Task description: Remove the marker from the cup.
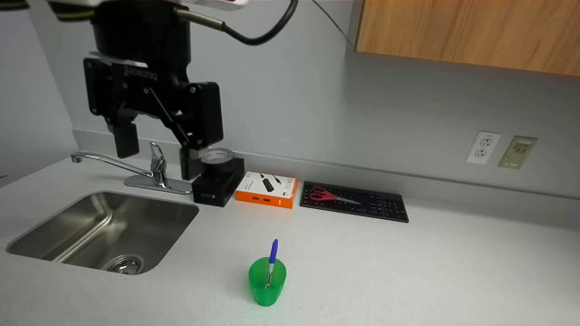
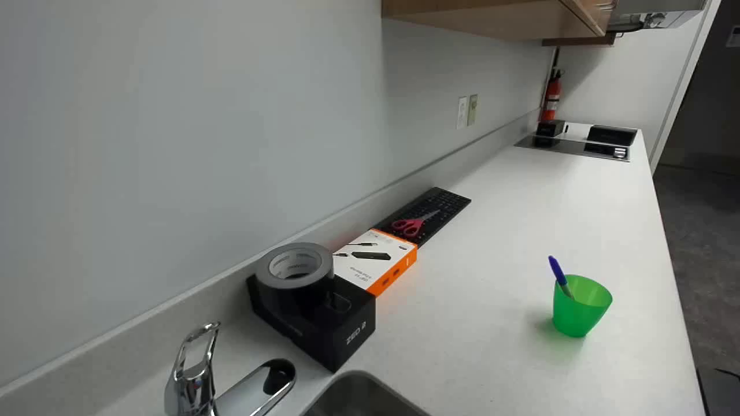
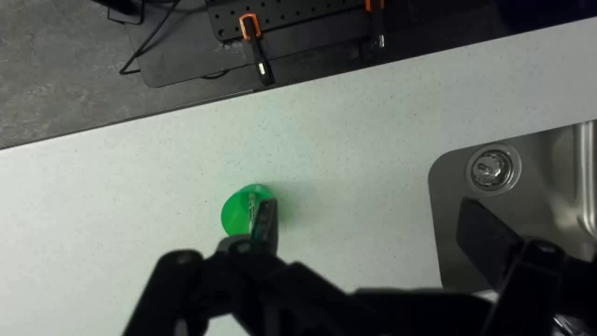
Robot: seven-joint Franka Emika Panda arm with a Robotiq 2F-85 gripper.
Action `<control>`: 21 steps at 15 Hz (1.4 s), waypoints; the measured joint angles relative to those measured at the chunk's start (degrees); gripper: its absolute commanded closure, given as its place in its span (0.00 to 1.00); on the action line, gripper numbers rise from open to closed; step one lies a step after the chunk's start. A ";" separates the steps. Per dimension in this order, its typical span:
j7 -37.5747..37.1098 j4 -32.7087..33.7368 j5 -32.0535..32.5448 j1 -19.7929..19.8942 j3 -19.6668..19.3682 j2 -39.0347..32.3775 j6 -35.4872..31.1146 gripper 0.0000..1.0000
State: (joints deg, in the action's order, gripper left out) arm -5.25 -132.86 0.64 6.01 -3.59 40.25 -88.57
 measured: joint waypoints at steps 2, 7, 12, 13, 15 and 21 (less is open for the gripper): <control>0.00 -0.03 0.00 0.00 0.01 -0.14 -0.02 0.00; 0.00 -0.03 0.00 0.00 0.01 -0.19 -0.02 0.00; 0.06 -2.45 1.47 0.16 -0.38 -1.77 -4.26 0.00; 0.06 -3.67 2.17 0.38 -0.74 -2.72 -6.64 0.00; 0.06 -6.54 3.85 1.29 -1.68 -5.42 -12.82 0.00; -0.37 -10.13 5.88 4.60 -3.84 -15.80 -26.97 0.00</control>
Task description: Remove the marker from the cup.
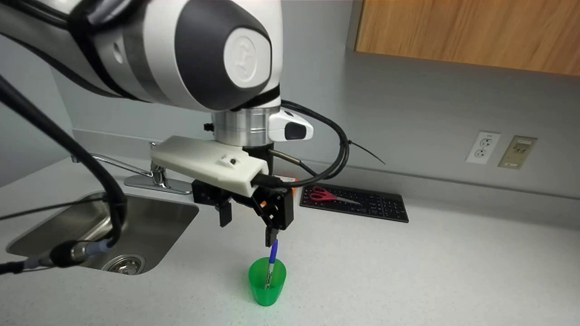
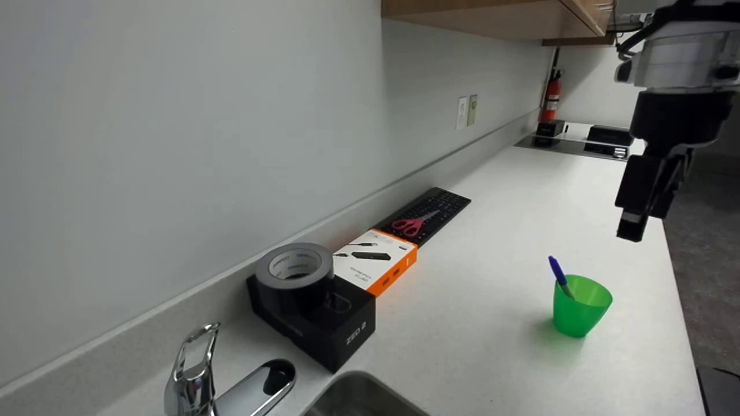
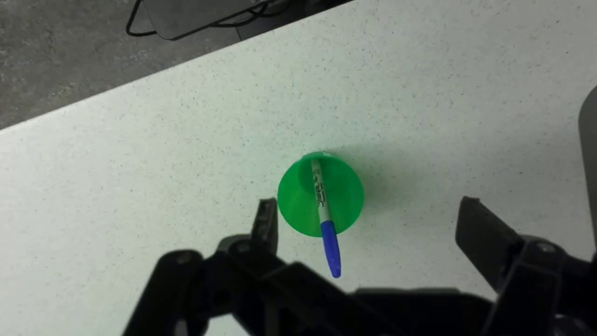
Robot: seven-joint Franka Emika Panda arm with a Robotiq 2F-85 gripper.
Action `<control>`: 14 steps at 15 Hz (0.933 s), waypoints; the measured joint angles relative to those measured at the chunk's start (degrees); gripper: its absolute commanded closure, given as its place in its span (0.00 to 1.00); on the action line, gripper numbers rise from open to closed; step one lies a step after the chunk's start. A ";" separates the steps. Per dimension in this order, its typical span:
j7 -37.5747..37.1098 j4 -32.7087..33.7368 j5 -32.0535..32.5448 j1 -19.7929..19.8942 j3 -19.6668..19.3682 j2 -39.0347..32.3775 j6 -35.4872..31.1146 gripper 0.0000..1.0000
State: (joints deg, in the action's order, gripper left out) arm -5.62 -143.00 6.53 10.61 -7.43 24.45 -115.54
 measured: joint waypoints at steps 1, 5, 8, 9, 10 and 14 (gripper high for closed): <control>0.04 0.08 0.00 0.19 -0.03 -0.98 -0.26 0.00; 0.04 0.11 0.00 0.17 0.13 -0.95 -0.26 0.00; 0.04 0.10 0.00 0.16 0.14 -1.00 -0.26 0.00; 0.04 0.09 0.00 0.16 0.14 -1.18 -0.26 0.00; 0.02 0.09 0.00 0.16 0.14 -1.59 -0.37 0.00; -2.01 0.18 0.00 0.38 0.03 -6.22 -5.58 0.00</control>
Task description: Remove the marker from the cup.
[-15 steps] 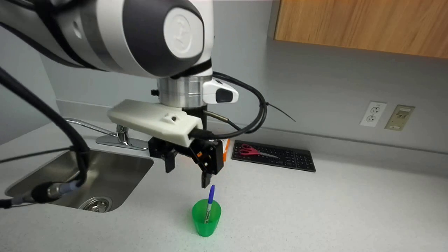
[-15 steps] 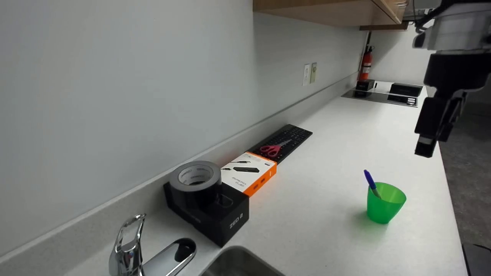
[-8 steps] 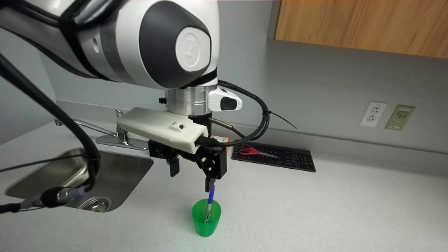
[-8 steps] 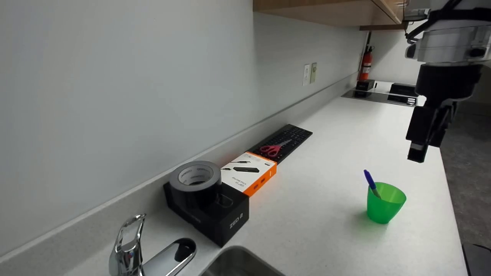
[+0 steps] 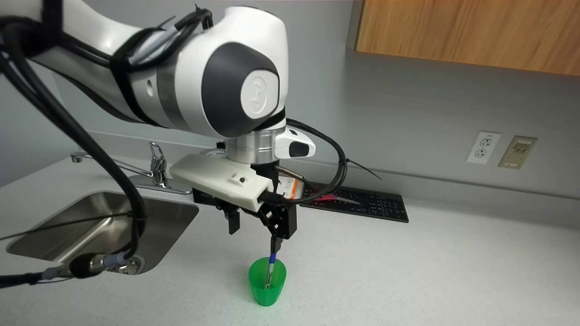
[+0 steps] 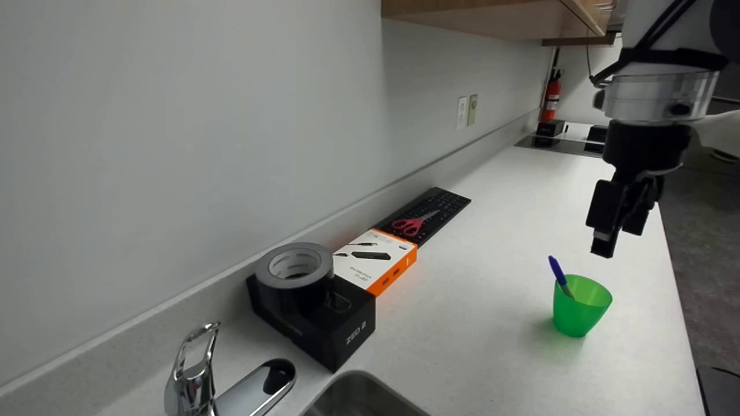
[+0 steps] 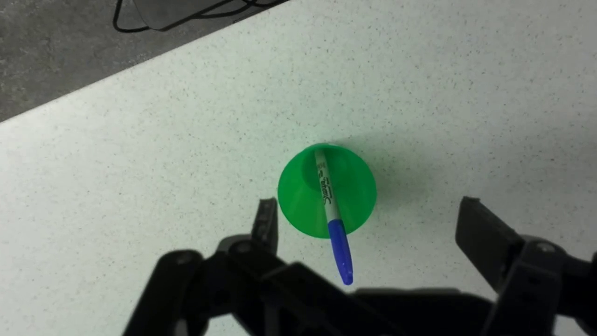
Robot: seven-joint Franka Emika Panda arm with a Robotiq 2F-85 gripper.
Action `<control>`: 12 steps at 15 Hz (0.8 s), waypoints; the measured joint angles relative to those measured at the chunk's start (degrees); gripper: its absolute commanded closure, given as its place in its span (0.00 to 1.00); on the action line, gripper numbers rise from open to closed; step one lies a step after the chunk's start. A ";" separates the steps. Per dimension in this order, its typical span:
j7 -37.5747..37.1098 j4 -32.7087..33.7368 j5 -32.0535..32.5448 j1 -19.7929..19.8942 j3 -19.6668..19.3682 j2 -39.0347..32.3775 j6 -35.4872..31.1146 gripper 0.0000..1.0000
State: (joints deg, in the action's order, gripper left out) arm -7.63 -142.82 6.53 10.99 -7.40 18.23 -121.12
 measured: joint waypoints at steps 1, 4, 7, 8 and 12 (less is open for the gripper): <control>-0.73 0.11 0.00 0.13 -0.02 -1.65 -1.74 0.00; -2.66 1.01 0.00 0.47 -0.17 -6.82 -6.05 0.00; -4.23 2.51 0.00 0.49 -0.38 -11.28 -9.17 0.00; -4.68 3.10 0.00 0.49 -0.46 -12.55 -9.95 0.00; -5.92 5.56 0.00 0.49 -0.78 -16.56 -11.42 0.07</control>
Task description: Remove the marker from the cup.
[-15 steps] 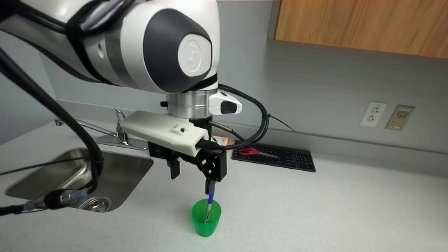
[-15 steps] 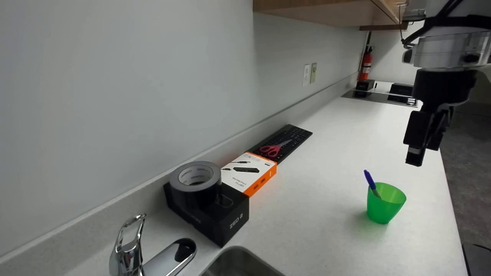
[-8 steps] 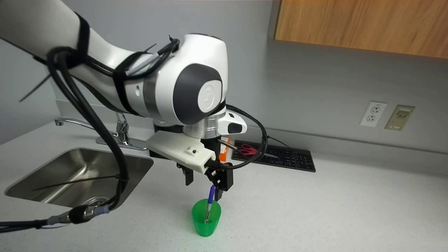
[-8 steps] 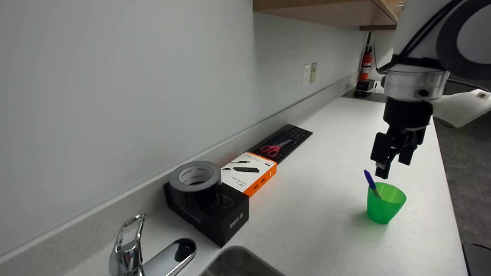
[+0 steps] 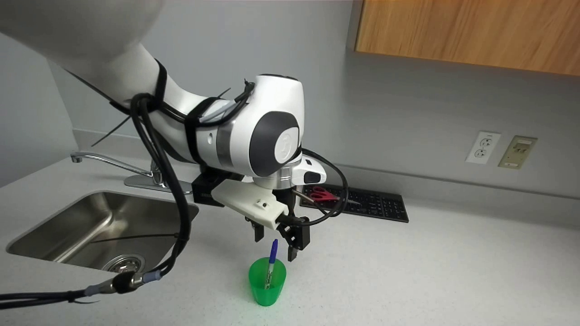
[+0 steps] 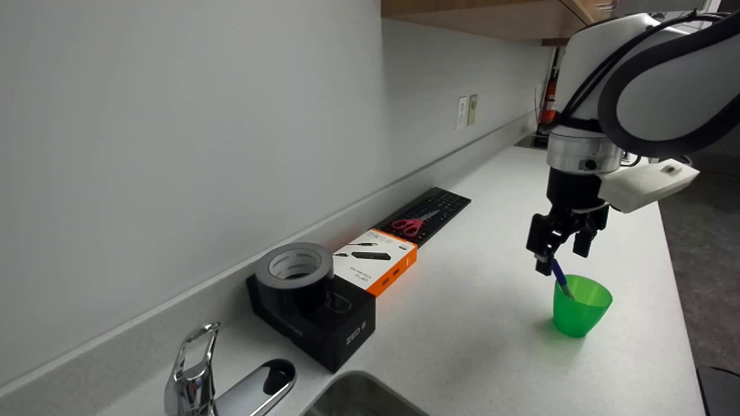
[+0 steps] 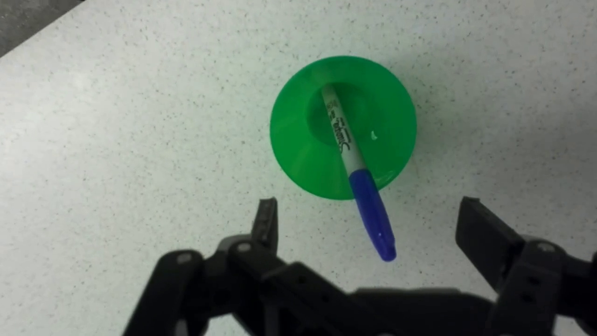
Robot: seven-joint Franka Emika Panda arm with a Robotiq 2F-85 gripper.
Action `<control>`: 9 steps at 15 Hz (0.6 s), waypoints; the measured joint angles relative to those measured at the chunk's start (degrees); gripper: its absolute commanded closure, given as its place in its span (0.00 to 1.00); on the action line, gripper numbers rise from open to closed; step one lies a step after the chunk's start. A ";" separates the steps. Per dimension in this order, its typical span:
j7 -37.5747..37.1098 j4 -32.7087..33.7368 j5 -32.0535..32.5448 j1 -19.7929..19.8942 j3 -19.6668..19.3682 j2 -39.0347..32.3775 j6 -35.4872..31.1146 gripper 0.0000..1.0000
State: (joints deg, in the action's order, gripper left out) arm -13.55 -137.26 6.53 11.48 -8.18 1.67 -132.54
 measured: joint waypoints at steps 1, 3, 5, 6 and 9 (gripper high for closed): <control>-0.28 0.59 0.00 0.00 -0.06 -0.79 -0.08 0.28; -0.65 1.53 0.00 0.00 -0.12 -2.04 -0.08 0.33; -0.89 2.21 0.00 -0.02 -0.14 -2.90 -0.08 0.49; -0.93 2.46 0.00 -0.02 -0.14 -3.17 -0.08 0.56; -0.93 2.68 0.00 -0.03 -0.15 -3.28 -0.06 0.79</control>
State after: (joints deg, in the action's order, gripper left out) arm -14.48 -134.58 6.53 11.45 -8.33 -1.62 -132.60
